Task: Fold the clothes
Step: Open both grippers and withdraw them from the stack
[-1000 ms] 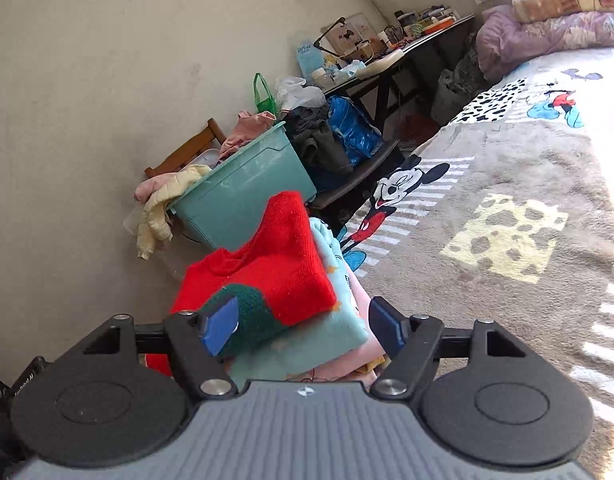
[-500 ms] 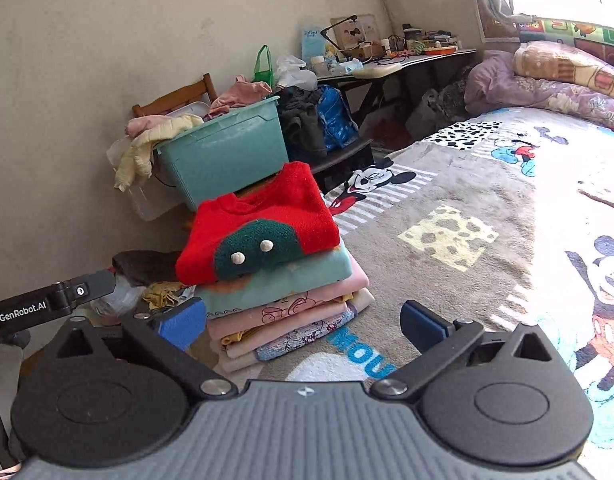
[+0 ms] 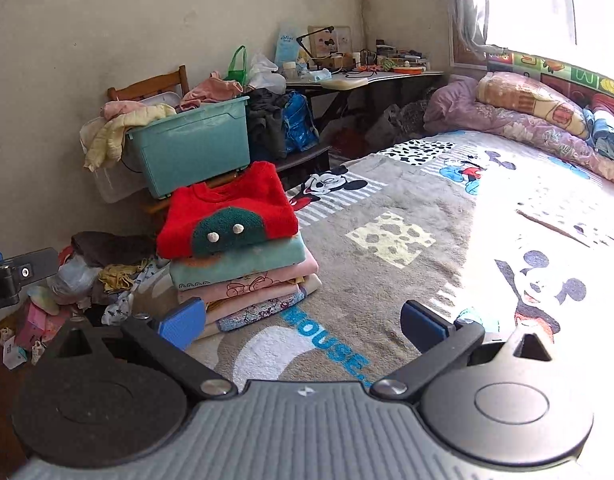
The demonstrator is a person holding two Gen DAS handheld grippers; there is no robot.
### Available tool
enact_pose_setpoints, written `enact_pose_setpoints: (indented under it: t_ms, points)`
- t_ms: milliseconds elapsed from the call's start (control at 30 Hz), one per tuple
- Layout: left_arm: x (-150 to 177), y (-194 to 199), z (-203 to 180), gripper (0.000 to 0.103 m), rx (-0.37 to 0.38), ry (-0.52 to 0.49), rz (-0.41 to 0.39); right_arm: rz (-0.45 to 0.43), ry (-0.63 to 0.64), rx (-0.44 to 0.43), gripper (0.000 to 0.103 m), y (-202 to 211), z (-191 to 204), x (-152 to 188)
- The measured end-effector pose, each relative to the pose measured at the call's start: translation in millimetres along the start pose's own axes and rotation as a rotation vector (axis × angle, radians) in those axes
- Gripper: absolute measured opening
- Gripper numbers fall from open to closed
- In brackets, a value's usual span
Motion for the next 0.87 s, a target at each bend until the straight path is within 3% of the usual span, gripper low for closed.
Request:
enact_pose_setpoints:
  t_ms: [367, 867]
  points:
    - [11.6, 15.0, -9.8, 0.103, 0.023, 0.042, 0.033, -0.018, -0.006, 0.009, 0.103, 29.0, -3.6, 11.2]
    - [17.5, 28.6, -14.8, 0.103, 0.025, 0.037, 0.047, -0.01, 0.003, 0.015, 0.103, 35.6, 3.5, 25.5]
Point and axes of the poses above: each gripper's, at about its wrist camera, not at the fingertips, and y roughly against the way its jaws point, z to its left, x to its underside, the point moved 3 cm from there along -y, roughly the way its jaws point, and after that the axes turned 6 degrees about -y, right-handed, at the moved point
